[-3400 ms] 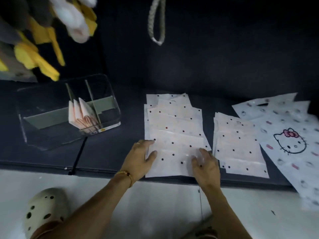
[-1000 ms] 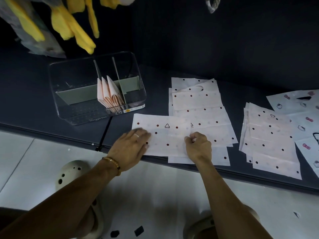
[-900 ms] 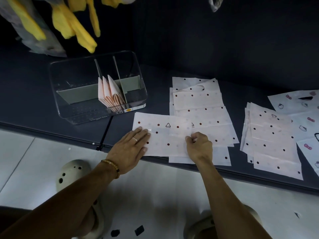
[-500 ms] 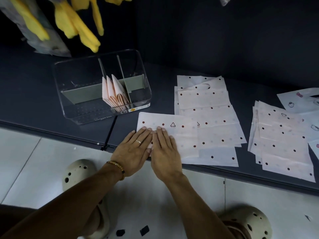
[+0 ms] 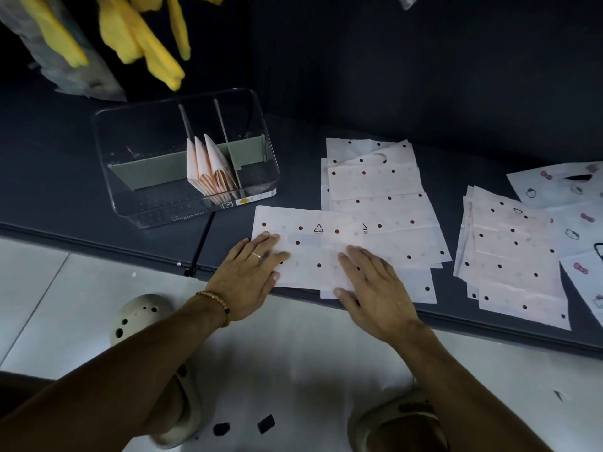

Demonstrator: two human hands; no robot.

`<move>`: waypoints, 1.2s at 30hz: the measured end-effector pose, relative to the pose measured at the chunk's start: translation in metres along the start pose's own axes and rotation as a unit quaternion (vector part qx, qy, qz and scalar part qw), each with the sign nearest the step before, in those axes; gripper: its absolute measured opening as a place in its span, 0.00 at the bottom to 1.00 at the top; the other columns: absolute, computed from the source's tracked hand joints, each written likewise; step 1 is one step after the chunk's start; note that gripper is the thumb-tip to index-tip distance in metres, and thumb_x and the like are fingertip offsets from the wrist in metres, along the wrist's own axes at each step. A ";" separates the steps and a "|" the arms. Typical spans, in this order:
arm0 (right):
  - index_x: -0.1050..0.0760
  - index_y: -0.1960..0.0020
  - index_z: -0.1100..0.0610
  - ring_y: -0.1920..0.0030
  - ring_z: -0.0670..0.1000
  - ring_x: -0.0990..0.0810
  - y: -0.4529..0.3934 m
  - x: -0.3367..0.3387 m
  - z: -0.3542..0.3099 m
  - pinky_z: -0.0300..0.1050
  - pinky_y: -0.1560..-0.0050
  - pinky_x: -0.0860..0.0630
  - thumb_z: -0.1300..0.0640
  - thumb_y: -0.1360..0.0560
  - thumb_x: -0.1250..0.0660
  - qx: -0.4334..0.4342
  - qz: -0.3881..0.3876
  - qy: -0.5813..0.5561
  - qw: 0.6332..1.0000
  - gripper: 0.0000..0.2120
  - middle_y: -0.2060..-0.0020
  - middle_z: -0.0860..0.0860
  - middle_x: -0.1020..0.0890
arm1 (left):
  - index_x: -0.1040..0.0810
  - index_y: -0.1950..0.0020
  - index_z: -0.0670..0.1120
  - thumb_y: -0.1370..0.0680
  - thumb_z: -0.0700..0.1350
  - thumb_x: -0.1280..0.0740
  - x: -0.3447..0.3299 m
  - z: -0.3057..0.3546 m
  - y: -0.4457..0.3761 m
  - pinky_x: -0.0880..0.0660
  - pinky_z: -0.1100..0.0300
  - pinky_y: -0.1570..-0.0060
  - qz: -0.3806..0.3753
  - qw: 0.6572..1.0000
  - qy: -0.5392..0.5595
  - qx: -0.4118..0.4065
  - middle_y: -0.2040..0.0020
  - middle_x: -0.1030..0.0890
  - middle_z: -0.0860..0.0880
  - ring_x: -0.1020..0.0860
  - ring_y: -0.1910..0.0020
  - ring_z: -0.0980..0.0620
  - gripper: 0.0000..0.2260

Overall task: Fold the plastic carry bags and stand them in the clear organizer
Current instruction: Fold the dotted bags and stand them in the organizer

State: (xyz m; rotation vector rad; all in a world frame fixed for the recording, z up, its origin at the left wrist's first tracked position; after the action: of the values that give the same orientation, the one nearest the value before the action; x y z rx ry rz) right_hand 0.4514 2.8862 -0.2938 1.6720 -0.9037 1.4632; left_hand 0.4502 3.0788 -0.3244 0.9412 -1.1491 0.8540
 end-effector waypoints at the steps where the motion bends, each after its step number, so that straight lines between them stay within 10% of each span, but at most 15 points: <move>1: 0.30 0.30 0.58 0.33 0.56 0.28 0.000 0.006 -0.007 0.50 0.31 0.37 0.48 0.25 0.32 0.008 0.030 -0.008 0.999 0.27 0.33 0.56 0.26 | 0.40 0.26 0.55 0.19 0.53 0.51 0.001 0.000 0.000 0.56 0.52 0.26 -0.001 1.000 -0.001 0.000 0.22 0.45 0.48 0.50 0.23 0.48 0.20; 9: 0.24 0.39 0.61 0.51 0.56 0.18 -0.008 0.024 -0.025 0.49 0.54 0.19 0.60 0.29 0.28 0.017 0.095 -0.017 0.995 0.18 0.51 0.56 0.17 | 0.36 0.29 0.55 0.25 0.66 0.46 0.013 0.004 -0.003 0.47 0.47 0.28 -0.017 1.000 -0.009 -0.004 0.25 0.40 0.46 0.43 0.26 0.45 0.28; 20: 0.25 0.61 0.47 0.70 0.43 0.25 -0.030 0.017 0.035 0.37 0.67 0.31 0.53 0.24 0.33 -0.206 0.012 -0.300 0.932 0.06 0.73 0.44 0.23 | 0.21 0.46 0.48 0.19 0.51 0.41 0.050 -0.035 -0.008 0.26 0.54 0.54 0.022 0.981 0.150 0.118 0.52 0.19 0.44 0.23 0.53 0.43 0.12; 31: 0.26 0.55 0.56 0.53 0.58 0.22 -0.049 -0.003 0.044 0.46 0.53 0.29 0.50 0.20 0.39 -0.303 -0.004 -0.215 0.928 0.11 0.58 0.54 0.18 | 0.34 0.71 0.47 0.24 0.57 0.33 0.032 -0.077 0.016 0.28 0.54 0.63 0.060 0.902 0.208 0.372 0.68 0.26 0.46 0.23 0.62 0.43 0.21; 36: 0.22 0.53 0.55 0.49 0.57 0.21 -0.051 -0.011 0.051 0.42 0.55 0.31 0.48 0.22 0.36 -0.356 -0.005 -0.222 0.908 0.11 0.52 0.53 0.17 | 0.21 0.58 0.47 0.26 0.60 0.33 0.031 -0.082 0.015 0.21 0.51 0.56 0.026 0.892 0.190 0.411 0.60 0.20 0.45 0.21 0.58 0.44 0.16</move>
State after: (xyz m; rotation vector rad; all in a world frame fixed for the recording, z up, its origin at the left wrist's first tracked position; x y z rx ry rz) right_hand 0.5185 2.8674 -0.3130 1.4322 -1.4551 0.5975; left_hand 0.4716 3.1627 -0.3038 1.3412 -0.4445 1.5464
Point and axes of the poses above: each hand's wrist, its own y-axis away from the middle knuckle, its own x-axis out of the back of the hand, z = x × y, the point moved 9 cm from there along -y, towards the middle knuckle
